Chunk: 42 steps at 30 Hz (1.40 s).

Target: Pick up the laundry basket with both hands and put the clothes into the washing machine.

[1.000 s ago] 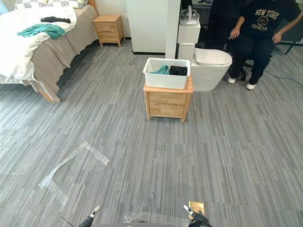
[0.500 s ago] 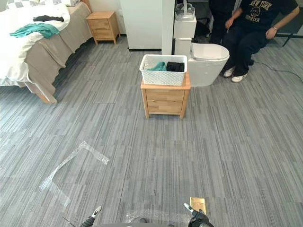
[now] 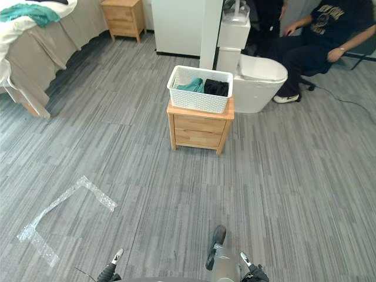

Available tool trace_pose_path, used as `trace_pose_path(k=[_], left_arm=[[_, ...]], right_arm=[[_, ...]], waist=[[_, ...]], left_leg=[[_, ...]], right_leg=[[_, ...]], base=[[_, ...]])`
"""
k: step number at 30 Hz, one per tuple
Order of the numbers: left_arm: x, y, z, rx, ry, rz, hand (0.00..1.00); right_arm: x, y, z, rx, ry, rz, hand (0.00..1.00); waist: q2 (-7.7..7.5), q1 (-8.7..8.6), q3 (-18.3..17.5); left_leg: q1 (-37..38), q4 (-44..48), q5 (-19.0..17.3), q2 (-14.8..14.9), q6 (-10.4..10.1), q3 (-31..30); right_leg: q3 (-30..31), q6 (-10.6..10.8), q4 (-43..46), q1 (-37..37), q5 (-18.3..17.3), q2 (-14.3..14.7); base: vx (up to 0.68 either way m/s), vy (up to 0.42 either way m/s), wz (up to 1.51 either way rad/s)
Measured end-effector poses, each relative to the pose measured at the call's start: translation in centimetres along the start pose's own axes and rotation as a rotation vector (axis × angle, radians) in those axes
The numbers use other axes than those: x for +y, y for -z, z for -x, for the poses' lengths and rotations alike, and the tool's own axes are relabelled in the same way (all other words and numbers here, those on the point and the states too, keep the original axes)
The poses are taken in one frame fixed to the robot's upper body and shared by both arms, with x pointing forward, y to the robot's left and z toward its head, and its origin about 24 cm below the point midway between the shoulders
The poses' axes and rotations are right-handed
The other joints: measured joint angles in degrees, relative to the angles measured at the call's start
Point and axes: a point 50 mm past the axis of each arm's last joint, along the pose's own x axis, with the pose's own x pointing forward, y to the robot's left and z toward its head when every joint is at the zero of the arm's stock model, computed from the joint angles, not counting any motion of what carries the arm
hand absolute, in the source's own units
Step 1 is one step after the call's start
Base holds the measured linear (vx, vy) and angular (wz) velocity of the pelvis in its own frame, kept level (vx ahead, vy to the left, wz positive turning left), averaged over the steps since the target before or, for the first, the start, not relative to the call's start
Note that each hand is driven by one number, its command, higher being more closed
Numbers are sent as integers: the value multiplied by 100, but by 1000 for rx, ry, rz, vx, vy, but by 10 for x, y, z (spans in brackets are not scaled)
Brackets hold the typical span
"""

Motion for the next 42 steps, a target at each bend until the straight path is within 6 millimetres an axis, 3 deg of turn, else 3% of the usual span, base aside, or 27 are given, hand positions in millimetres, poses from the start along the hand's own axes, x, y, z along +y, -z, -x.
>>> trace_pose_path(k=[2, 3, 4, 5, 6, 7, 9, 10, 12, 13, 15, 16, 17, 18, 20, 22, 23, 24, 27, 28, 31, 33, 35, 37, 38, 39, 42], left_arm=[[-5, -1, -1, -2, 17, 11, 0], [-10, 0, 0, 4, 28, 29, 0], [-10, 0, -1, 7, 27, 35, 0], [-7, 0, -1, 12, 19, 32, 0], [-5, -1, 0, 6, 17, 14, 0], [-7, -4, -1, -6, 26, 0, 0], [-12, -22, -2, -81, 56, -46, 0], [-15, -32, -1, -131, 72, -62, 0], [-18, -37, -1, -158, 83, -70, 0], [-16, -38, -1, -160, 76, -63, 0], [-12, -29, 1, -136, 55, -39, 0], [-10, -25, 1, -127, 43, -35, 0], [-1, -20, 2, -113, 15, -25, 0], [6, -15, 4, -101, -5, -22, 0], [10, -21, 3, -120, -15, -23, 0], [10, -23, 2, -118, -14, -23, 0], [12, -21, 1, -110, -16, -28, 0], [7, -22, 1, -107, -1, -32, 0], [-1, -32, -1, -132, 23, -37, 0], [-3, -35, -2, -140, 25, -31, 0], [-12, -40, -3, -154, 37, 30, 0], [-12, -46, -4, -171, 29, 69, 0], [-7, -43, -3, -167, 4, 111, 0], [-1, -36, -2, -153, -19, 128, 0], [7, -29, -1, -138, -43, 131, 0], [12, -23, 0, -121, -66, 148, 0], [10, -2, 3, -49, -79, 172, 0]], right_arm=[[-3, -1, 0, -2, 20, -38, 0], [-8, -4, -1, -9, 39, -79, 0], [-7, -6, -1, -16, 39, -89, 0], [-5, -6, -1, -21, 34, -88, 0], [1, -8, -2, -21, 18, -69, 0], [5, -9, -2, -21, 10, -50, 0], [42, -16, -4, -33, -89, 43, 0], [63, -26, -5, -62, -146, 82, 0], [91, -41, -3, -116, -221, 111, 0], [113, -55, 1, -168, -281, 124, 0], [128, -68, 7, -238, -337, 100, 0], [128, -67, 7, -243, -339, 97, 0], [127, -58, 8, -226, -343, 104, 0], [126, -45, 9, -194, -343, 107, 0], [124, -37, 9, -172, -338, 97, 0], [110, -30, 7, -146, -299, 79, 0], [100, -26, 4, -126, -266, 59, 0], [88, -20, 3, -106, -233, 46, 0], [63, -8, 2, -68, -183, 40, 0], [53, -3, 3, -53, -157, 31, 0], [33, -2, 2, -52, -97, -1, 0], [28, 5, 3, -29, -76, -29, 0], [28, 12, 4, 0, -65, -42, 0], [29, 16, 4, 22, -68, -37, 0], [29, 23, 5, 43, -64, -37, 0], [29, 23, 5, 45, -62, -42, 0], [21, 8, 2, -1, -43, -65, 0]], waist=[[150, -49, -57], [235, 47, -67], [271, 46, -66], [271, 22, -65], [213, 176, -4], [221, 239, 14], [-12, 410, 204], [-149, 518, 239], [-146, 634, 248], [-143, 730, 269], [-76, 788, 278], [-51, 786, 264], [-146, 833, 243], [-376, 807, 132], [-587, 780, 38], [-637, 793, 18], [-610, 758, 3], [-584, 710, -12], [-527, 504, 1], [-466, 443, 16], [-302, 443, 1], [-385, 454, -60], [-509, 463, -139], [-553, 473, -202], [-621, 479, -300], [-616, 486, -461], [-241, 483, -575]], left_leg=[[-207, 715, 83, 374, 106, -414], [-525, 1637, 434, 475, 348, -603], [-743, 2198, 798, 493, 370, -679], [-1125, 3014, 1573, 465, 316, -769], [-1718, 4413, 2576, 405, -1, -784], [-1923, 4938, 2381, 344, -85, -779], [-2681, 5895, 1682, -88, -198, -547], [-3193, 5812, 1443, -327, -294, -398], [-3758, 5225, 1299, -442, -372, -154], [-4037, 4307, 1302, -458, -364, 131], [-4001, 2011, 1488, -476, -155, 446], [-3913, 1407, 1595, -501, -76, 450], [-3676, 1015, 2389, -581, -16, 549], [-3597, 1042, 2651, -744, 126, 692], [-3565, 1119, 2419, -854, 286, 818], [-3203, 1099, 2182, -998, 420, 943], [-2853, 1007, 2024, -1080, 505, 929], [-2514, 909, 1868, -1100, 551, 880], [-1903, 704, 1705, -1084, 578, 670], [-1611, 505, 1705, -1009, 577, 578], [-1174, 217, 1631, -753, 456, 428], [-1147, 212, 1512, -637, 300, 270], [-1162, 219, 1393, -628, 166, 170], [-1171, 236, 1286, -570, -6, -14], [-1255, 260, 1188, -549, -164, -150], [-1404, 325, 1121, -429, -282, -235], [-1409, 105, 1226, -178, -494, -459]], right_leg=[[-97, -125, 764, -91, 121, 301], [-196, -434, 1004, 16, -119, 455], [-286, -536, 1072, 117, -274, 536], [-327, -638, 1095, 301, -509, 631], [-249, -793, 870, 828, -731, 882], [-167, -843, 720, 1090, -764, 991], [75, -951, 194, 2024, -833, 1097], [193, -988, -102, 2414, -856, 1110], [394, -978, -454, 2805, -876, 1177], [613, -839, -682, 3071, -967, 1166], [839, -631, -984, 3631, -1241, 1124], [878, -594, -982, 3774, -1350, 1109], [1035, -502, -875, 4016, -1668, 951], [1141, -595, -545, 3983, -1829, 789], [1221, -722, 278, 3561, -1713, 553], [1291, -466, 1379, 3233, -1333, 365], [1344, -156, 2265, 2953, -746, 302], [1392, 323, 3294, 2570, -90, 229], [1156, 402, 5453, 1470, -125, 93], [872, 317, 5658, 1108, -188, -40], [190, -139, 4408, 771, -688, -311], [-68, -196, 2371, 989, -753, -301], [106, -349, 1198, 1137, -490, -298], [169, -324, 740, 1362, -340, -299], [2, -149, 312, 1606, -216, -275], [-227, -123, -71, 1742, -383, -126], [-509, -206, -474, 1896, -410, 213]], base=[[748, -426, 70], [582, -370, 19], [595, -369, 7], [772, -384, -8], [775, -367, -19], [887, -406, -42], [673, -312, -41], [545, -230, -45], [471, -123, -67], [660, -20, -92], [584, 75, -68], [516, 163, -44], [647, 223, -40], [780, 246, -29], [761, 235, -10], [604, 209, -6], [532, 187, 16], [500, 170, 22], [382, 88, 36], [391, 66, 38], [281, -8, 22], [183, -119, 41], [203, -249, 39], [215, -360, 41], [185, -440, 42], [170, -442, 36], [179, -338, 30]])
